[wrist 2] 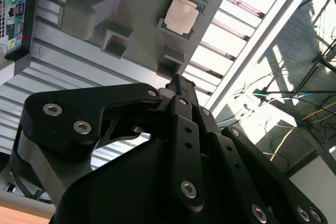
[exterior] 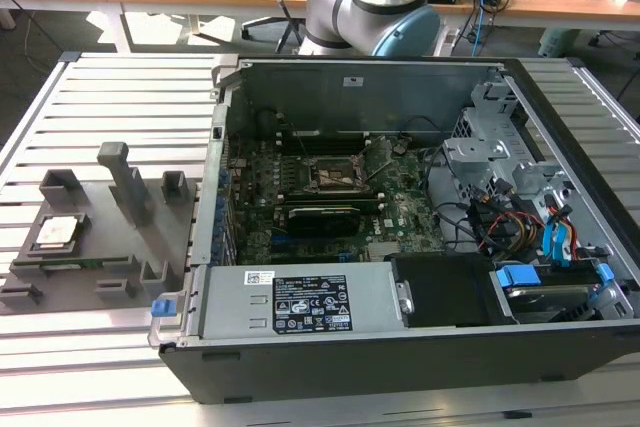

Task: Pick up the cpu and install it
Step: 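Pick up the cpu and move it towards the insertion slot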

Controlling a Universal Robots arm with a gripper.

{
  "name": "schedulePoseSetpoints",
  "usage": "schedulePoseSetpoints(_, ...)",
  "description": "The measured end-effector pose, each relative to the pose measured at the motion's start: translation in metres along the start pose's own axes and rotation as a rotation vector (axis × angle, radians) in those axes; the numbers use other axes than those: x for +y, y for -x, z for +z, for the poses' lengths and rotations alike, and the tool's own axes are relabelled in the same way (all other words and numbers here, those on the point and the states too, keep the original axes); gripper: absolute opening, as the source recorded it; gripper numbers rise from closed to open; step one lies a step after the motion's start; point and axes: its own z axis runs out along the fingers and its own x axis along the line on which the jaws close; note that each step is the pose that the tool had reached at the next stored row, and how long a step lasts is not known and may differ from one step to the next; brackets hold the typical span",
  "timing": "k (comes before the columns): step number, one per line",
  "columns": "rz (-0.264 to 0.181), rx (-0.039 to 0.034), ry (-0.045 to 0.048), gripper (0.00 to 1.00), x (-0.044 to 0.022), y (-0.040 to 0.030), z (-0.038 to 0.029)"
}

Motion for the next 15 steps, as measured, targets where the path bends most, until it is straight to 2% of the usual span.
schedulePoseSetpoints(8,0.000,0.0000,0.0001,0.11,0.0000,-0.0003,0.0000)
schedulePoseSetpoints(12,0.000,0.0000,0.0000,0.36,0.0000,-0.0005,0.0000)
schedulePoseSetpoints(13,0.000,0.0000,0.0000,0.36,0.0000,-0.0005,0.0000)
schedulePoseSetpoints(14,0.000,0.0000,0.0001,0.42,0.0000,-0.0005,0.0000)
schedulePoseSetpoints(15,0.000,0.0000,0.0000,0.54,-0.0001,-0.0006,0.0000)
